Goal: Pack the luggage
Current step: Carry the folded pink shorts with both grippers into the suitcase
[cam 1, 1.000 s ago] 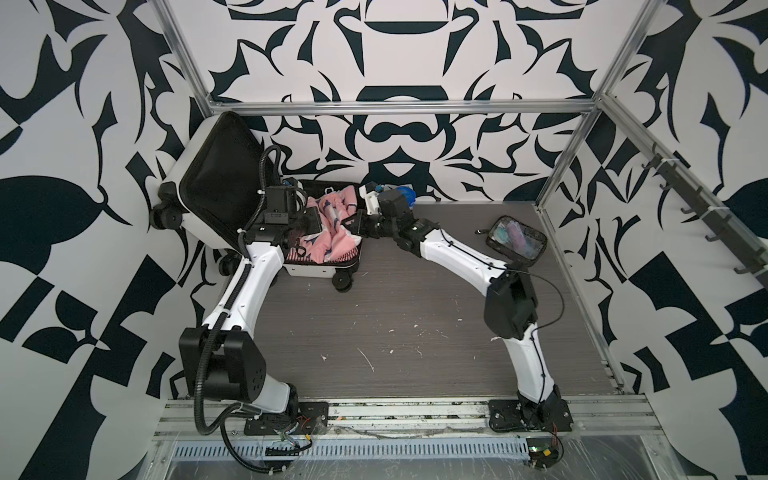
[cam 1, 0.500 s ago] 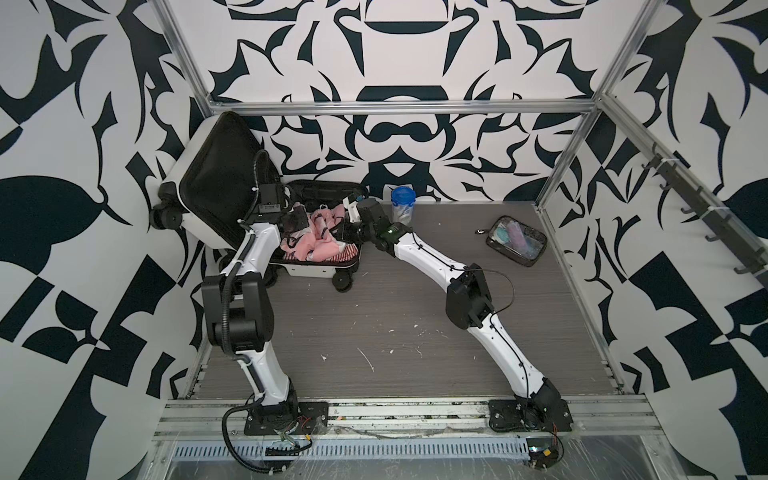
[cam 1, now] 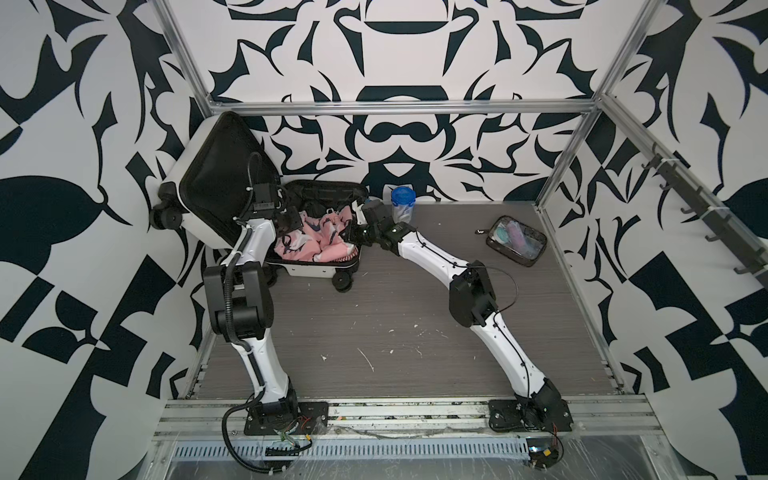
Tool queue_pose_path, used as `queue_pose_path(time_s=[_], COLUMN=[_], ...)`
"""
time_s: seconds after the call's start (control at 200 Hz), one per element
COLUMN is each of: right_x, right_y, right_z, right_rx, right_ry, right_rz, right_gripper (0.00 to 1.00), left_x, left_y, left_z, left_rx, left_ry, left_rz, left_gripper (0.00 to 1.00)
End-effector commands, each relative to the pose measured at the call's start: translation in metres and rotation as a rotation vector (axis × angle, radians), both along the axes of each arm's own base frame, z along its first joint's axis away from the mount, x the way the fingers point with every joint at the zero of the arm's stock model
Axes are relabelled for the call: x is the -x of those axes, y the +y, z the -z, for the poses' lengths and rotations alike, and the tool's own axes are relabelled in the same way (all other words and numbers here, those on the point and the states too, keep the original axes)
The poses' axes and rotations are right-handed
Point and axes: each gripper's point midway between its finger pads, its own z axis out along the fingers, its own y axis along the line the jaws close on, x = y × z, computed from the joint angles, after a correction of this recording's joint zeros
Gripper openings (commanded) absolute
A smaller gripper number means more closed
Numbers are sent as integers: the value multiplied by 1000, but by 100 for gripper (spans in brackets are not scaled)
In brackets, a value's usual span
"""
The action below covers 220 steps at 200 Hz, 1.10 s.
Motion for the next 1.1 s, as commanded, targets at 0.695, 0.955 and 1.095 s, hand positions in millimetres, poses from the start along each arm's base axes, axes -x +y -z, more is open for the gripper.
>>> queue_pose_path(time_s=[0.695, 0.955, 1.095], right_x=[14, 53, 58], right_y=[-67, -6, 19], right_z=[-128, -149, -125], right_rx=[184, 67, 71], right_ry=[-246, -301, -266], right_rz=[184, -9, -45], right_gripper=[48, 31, 26], left_x=[49, 54, 44], left_y=[29, -6, -18], left_z=[-99, -75, -38], left_rx=[43, 171, 221], left_ry=[-175, -130, -45], left_rz=[-206, -73, -33], left_gripper=[74, 50, 37])
